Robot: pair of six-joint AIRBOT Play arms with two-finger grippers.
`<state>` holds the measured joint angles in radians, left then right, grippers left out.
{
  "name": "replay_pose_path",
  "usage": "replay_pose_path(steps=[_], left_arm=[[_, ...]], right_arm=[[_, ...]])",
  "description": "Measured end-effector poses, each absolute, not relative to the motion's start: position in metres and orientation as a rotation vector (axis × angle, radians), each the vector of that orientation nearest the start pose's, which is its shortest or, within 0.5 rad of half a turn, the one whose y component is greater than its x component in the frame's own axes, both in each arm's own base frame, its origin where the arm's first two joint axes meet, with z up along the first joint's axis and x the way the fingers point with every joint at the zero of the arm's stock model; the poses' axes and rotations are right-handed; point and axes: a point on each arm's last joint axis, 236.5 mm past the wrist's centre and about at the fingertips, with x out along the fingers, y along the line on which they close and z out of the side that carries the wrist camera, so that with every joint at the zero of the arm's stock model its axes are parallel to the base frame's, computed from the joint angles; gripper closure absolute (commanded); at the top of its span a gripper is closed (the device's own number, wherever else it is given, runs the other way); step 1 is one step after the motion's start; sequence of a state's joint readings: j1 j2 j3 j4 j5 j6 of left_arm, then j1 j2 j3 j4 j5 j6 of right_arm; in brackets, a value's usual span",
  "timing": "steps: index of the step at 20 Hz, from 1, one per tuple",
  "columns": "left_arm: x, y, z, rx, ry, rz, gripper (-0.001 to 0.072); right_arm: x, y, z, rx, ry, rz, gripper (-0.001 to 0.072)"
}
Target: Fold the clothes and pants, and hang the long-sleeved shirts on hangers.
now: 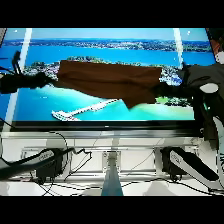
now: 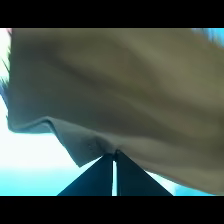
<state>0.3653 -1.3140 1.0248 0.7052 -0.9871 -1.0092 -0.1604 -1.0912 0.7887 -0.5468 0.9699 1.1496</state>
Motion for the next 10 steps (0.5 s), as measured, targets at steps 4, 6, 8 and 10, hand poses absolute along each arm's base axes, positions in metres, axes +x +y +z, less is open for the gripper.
replay_pose_path(steps=[4,6,8,10], left_arm=[[0.493,0.012,0.033,-0.526,0.731,-0.131,0.0697],[0.522,0.004,0.027,-0.509,0.684,-0.097,0.0693],[0.548,-0.007,0.018,-0.490,0.654,-0.084,0.0174],[0.567,-0.013,0.008,-0.484,0.639,-0.075,-0.0012]], right_arm=[[0.458,0.095,0.068,0.683,0.707,0.267,0.0700],[0.490,0.087,0.061,0.695,0.645,0.184,0.0684],[0.515,0.077,0.046,0.714,0.612,0.105,0.0095],[0.529,0.071,0.028,0.716,0.607,0.055,0.0006]])
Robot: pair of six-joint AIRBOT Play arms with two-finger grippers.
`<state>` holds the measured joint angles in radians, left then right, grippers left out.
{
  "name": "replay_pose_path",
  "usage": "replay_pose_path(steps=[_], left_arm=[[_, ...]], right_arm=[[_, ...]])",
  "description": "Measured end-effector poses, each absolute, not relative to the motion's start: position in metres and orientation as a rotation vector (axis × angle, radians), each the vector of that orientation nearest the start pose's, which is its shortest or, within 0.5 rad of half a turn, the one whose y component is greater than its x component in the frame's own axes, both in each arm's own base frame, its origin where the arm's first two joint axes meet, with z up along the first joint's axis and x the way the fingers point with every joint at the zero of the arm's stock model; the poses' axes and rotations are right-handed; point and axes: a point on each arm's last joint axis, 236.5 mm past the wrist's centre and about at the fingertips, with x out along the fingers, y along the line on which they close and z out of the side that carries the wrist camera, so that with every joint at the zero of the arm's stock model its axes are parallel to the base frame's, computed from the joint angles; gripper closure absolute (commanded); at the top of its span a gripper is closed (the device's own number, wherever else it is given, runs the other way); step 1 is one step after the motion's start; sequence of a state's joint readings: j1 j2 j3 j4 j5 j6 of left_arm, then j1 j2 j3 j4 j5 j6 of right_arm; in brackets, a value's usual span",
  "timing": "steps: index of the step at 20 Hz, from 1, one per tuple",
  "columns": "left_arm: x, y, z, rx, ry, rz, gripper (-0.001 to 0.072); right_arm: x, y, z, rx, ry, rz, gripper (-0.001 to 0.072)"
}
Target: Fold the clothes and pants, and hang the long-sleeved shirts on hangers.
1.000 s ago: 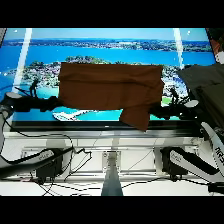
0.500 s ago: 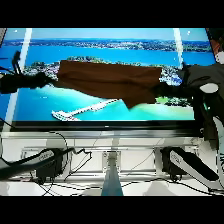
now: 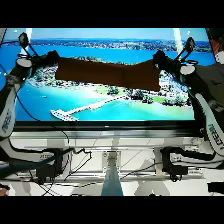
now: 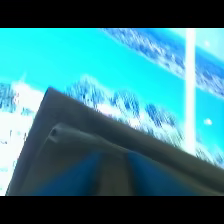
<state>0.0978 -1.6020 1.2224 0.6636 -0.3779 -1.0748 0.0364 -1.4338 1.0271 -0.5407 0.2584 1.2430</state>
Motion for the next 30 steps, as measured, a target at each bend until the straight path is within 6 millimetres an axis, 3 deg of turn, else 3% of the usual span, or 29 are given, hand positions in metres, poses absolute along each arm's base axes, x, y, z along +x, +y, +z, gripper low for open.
replay_pose_path(steps=[4,13,16,20,21,22,23,24,25,27,30], left_arm=[[0.573,-0.015,-0.007,-0.477,0.679,-0.090,-0.0008],[0.523,0.044,-0.052,-0.554,0.926,-0.109,0.0009],[0.515,0.034,-0.074,-0.582,0.995,-0.129,0.0009],[0.515,-0.003,-0.097,-0.617,1.047,-0.180,0.0014],[0.516,-0.010,-0.101,-0.609,1.054,-0.189,0.0154],[0.517,-0.015,-0.103,-0.599,1.055,-0.193,0.0432],[0.518,-0.016,-0.105,-0.587,1.054,-0.193,0.0681],[0.517,-0.019,-0.104,-0.577,1.059,-0.202,0.0694],[0.515,-0.021,-0.099,-0.549,1.062,-0.224,0.0695],[0.520,-0.022,-0.071,-0.503,1.015,-0.267,0.0695],[0.501,-0.028,-0.023,-0.349,1.012,-0.363,0.0694]], right_arm=[[0.533,0.072,0.009,0.663,0.639,0.050,0.0008],[0.515,0.091,-0.015,0.575,0.765,0.128,0.0024],[0.508,0.098,-0.019,0.575,0.808,0.156,0.0025],[0.498,0.108,-0.024,0.578,0.859,0.191,0.0026],[0.496,0.110,-0.025,0.579,0.871,0.200,0.0027],[0.494,0.112,-0.025,0.580,0.879,0.209,0.0069],[0.493,0.115,-0.023,0.580,0.889,0.223,0.0220],[0.491,0.120,-0.020,0.581,0.903,0.245,0.0356],[0.489,0.125,-0.015,0.580,0.916,0.268,0.0444],[0.485,0.136,-0.004,0.572,0.943,0.325,0.0696],[0.479,0.161,0.016,0.547,0.966,0.418,0.0699]])
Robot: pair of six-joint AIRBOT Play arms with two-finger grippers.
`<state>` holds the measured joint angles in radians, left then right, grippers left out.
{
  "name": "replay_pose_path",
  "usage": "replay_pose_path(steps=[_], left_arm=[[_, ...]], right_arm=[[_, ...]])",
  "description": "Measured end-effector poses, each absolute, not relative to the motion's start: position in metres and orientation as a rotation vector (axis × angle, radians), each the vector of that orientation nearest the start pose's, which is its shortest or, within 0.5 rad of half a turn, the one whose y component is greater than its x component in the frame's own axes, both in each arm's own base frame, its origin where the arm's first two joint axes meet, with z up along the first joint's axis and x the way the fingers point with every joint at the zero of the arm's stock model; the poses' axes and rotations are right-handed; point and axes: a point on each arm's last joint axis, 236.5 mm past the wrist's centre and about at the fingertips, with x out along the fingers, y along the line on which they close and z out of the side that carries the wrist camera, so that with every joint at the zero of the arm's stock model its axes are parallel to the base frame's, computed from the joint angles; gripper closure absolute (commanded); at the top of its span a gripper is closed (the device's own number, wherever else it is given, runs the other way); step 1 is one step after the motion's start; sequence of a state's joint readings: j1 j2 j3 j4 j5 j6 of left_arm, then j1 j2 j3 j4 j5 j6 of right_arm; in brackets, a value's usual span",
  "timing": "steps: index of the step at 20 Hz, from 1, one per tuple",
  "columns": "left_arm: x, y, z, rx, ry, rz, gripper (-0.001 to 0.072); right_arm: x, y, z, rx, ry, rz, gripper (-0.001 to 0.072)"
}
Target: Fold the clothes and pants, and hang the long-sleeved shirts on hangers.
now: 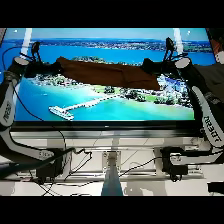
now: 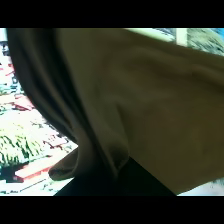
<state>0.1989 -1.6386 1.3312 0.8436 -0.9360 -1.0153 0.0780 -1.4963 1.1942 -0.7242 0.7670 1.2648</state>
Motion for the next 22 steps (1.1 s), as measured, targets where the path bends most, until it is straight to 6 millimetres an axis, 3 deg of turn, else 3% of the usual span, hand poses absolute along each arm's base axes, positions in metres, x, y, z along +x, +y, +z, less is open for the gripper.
replay_pose_path(steps=[2,5,9,11,14,16,19,22], left_arm=[[0.478,-0.032,0.010,-0.253,1.026,-0.421,0.0694],[0.437,-0.048,0.062,-0.165,1.036,-0.514,0.0694],[0.398,-0.061,0.119,-0.081,0.985,-0.571,0.0694],[0.387,-0.067,0.138,-0.070,0.948,-0.591,0.0693],[0.379,-0.073,0.152,-0.067,0.920,-0.608,0.0693],[0.381,-0.075,0.156,-0.071,0.900,-0.607,0.0693],[0.391,-0.083,0.156,-0.094,0.876,-0.620,0.0693],[0.395,-0.113,0.147,-0.123,0.893,-0.695,0.0694]], right_arm=[[0.472,0.186,0.024,0.520,0.981,0.476,0.0699],[0.457,0.240,0.024,0.497,1.012,0.546,0.0699],[0.427,0.332,0.007,0.465,1.059,0.640,0.0700],[0.402,0.386,-0.004,0.444,1.103,0.710,0.0699],[0.358,0.457,-0.018,0.405,1.167,0.814,0.0699],[0.328,0.492,-0.023,0.372,1.188,0.876,0.0698],[0.312,0.513,-0.027,0.312,1.166,0.915,0.0699],[0.338,0.487,-0.028,0.231,1.136,0.877,0.0699]])
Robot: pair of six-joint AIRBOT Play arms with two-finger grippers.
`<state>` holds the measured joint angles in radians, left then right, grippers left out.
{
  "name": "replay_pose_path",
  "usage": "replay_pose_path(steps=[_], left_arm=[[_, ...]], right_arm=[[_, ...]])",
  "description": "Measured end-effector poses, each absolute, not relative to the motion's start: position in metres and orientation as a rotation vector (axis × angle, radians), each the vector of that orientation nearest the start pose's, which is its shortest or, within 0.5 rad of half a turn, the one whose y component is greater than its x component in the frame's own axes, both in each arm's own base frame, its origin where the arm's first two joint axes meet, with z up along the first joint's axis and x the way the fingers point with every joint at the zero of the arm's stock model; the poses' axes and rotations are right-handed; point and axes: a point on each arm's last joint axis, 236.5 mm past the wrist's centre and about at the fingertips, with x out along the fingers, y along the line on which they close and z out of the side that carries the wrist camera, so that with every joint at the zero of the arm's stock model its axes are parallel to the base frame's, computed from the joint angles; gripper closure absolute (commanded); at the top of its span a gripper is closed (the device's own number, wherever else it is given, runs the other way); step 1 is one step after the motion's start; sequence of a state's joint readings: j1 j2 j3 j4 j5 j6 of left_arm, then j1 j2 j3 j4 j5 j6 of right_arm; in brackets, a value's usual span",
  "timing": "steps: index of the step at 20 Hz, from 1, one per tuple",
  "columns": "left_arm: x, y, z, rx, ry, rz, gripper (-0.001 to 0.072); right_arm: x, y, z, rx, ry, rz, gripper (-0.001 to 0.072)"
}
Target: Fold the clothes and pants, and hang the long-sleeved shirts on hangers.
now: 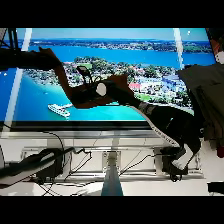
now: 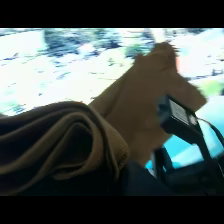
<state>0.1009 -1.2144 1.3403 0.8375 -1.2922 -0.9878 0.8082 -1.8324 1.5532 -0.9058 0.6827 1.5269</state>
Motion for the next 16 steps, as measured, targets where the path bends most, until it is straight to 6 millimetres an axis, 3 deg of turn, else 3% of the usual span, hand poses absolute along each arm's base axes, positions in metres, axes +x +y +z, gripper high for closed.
replay_pose_path(steps=[2,5,6,7,8,9,10,11,12,14,16], left_arm=[[0.394,-0.149,0.137,-0.147,0.920,-0.784,0.0693],[0.387,-0.223,0.116,-0.186,0.963,-0.935,0.0692],[0.383,-0.250,0.108,-0.195,0.974,-0.976,0.0612],[0.382,-0.277,0.097,-0.201,0.975,-1.004,0.0275],[0.381,-0.301,0.087,-0.205,0.976,-1.022,-0.0004],[0.379,-0.321,0.077,-0.204,0.975,-1.032,-0.0007],[0.377,-0.338,0.068,-0.203,0.975,-1.040,-0.0007],[0.376,-0.349,0.060,-0.195,0.974,-1.042,-0.0006],[0.376,-0.356,0.054,-0.186,0.971,-1.039,-0.0006],[0.381,-0.355,0.046,-0.141,0.958,-1.019,-0.0006],[0.390,-0.339,0.044,-0.084,0.941,-0.984,-0.0005]], right_arm=[[0.374,0.445,-0.027,0.176,1.123,0.808,0.0699],[0.434,0.347,-0.019,0.128,1.132,0.649,0.0699],[0.452,0.307,-0.014,0.124,1.135,0.583,0.0698],[0.466,0.268,-0.009,0.123,1.140,0.520,0.0699],[0.476,0.230,-0.005,0.129,1.151,0.458,0.0684],[0.483,0.190,-0.001,0.137,1.164,0.396,0.0567],[0.485,0.152,0.001,0.140,1.188,0.347,0.0350],[0.484,0.118,0.000,0.143,1.212,0.305,0.0256],[0.480,0.087,-0.002,0.156,1.245,0.265,0.0256],[0.465,0.043,-0.014,0.215,1.316,0.222,0.0235],[0.449,0.034,-0.030,0.324,1.378,0.255,0.0197]])
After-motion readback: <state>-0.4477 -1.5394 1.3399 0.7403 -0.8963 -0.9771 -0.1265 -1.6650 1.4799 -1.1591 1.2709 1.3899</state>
